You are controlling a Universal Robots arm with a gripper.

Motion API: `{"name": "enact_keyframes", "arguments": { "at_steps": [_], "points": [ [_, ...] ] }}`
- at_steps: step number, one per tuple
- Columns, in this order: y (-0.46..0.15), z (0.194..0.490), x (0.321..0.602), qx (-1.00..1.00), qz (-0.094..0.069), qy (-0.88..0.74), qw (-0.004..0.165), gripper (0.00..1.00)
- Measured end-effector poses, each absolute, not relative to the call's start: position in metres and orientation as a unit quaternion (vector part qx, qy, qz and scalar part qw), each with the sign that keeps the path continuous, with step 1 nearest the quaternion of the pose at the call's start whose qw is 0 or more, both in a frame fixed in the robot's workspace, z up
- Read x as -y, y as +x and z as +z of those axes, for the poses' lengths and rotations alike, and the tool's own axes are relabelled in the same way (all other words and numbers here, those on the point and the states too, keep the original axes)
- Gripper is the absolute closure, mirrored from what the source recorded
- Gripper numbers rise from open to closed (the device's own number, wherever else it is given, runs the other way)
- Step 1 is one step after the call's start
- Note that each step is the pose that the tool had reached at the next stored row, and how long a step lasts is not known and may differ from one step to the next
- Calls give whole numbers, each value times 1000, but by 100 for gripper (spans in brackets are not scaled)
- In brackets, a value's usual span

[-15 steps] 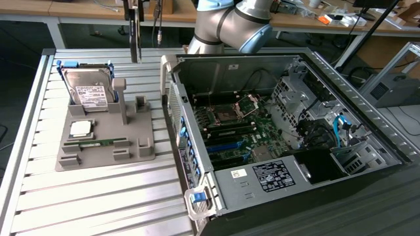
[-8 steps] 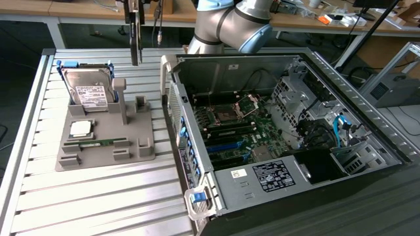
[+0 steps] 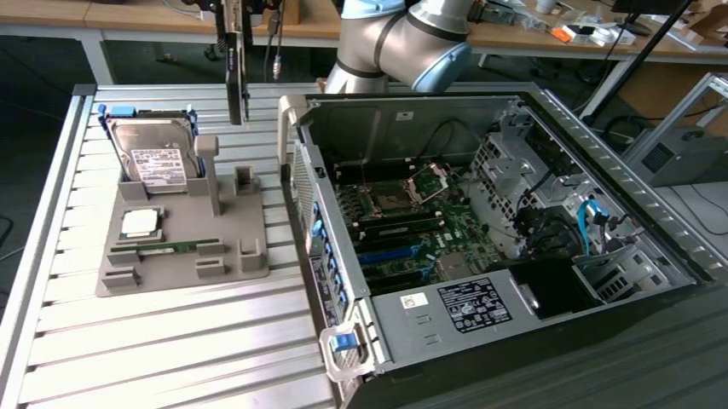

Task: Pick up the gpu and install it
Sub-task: 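Pick up the gpu and move the gpu toward the slot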

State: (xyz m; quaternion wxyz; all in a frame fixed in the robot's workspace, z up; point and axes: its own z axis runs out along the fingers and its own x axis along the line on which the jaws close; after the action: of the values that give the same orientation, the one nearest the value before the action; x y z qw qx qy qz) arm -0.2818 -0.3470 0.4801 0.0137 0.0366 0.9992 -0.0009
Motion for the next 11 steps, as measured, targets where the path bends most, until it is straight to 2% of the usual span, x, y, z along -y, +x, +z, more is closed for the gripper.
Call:
{"name": "enact_keyframes", "arguments": {
  "at_steps": [11],
  "points": [
    [-281, 480, 350, -999, -4, 37, 14, 73]
  ]
}}
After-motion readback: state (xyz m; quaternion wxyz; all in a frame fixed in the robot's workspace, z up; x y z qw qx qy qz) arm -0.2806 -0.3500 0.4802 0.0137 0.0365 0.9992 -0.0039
